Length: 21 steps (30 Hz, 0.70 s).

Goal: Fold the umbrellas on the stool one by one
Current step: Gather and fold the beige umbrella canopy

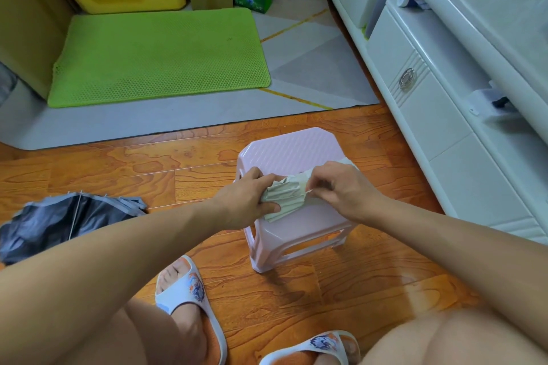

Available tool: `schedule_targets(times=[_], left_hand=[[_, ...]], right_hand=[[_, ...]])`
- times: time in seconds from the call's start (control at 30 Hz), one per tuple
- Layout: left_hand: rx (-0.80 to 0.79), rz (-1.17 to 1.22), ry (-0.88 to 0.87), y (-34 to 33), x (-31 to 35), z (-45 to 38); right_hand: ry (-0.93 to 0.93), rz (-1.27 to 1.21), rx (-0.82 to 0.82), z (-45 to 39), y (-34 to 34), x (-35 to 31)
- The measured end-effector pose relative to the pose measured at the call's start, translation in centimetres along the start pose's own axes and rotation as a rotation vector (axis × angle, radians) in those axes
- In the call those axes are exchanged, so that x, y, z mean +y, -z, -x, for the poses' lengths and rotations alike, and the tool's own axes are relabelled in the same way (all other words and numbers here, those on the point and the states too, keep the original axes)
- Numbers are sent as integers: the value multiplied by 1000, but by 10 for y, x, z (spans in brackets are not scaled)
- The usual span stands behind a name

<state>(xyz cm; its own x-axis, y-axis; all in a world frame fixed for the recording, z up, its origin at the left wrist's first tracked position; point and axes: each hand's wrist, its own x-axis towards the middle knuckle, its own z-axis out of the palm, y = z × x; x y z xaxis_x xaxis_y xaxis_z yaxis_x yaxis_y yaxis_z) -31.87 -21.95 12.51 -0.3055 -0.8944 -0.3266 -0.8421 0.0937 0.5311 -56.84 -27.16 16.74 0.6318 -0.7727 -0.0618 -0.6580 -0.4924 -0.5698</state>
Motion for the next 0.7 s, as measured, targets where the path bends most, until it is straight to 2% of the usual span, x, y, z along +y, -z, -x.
schedule_targets(times=[0.17,0.4,0.5,0.6,0.63,0.7], left_hand=[[15,-56,1,-2,2,1],[10,-79,3,-2,3,1],[-28,-12,11,4,1,1],[-90,153,10,7,-9,3],[-24,227,69,9,-11,4],[260,260,236,11,-6,10]], right_hand=[[-142,-74,0,-13,-3,-5],[-290,11,-16,-26,-9,-13],[-330,-36,-55,-33,-8,-12],[-341,-20,-58,-40,4,-6],[-310,22,-31,-38,8,-3],[-178,140,74,-25,16,3]])
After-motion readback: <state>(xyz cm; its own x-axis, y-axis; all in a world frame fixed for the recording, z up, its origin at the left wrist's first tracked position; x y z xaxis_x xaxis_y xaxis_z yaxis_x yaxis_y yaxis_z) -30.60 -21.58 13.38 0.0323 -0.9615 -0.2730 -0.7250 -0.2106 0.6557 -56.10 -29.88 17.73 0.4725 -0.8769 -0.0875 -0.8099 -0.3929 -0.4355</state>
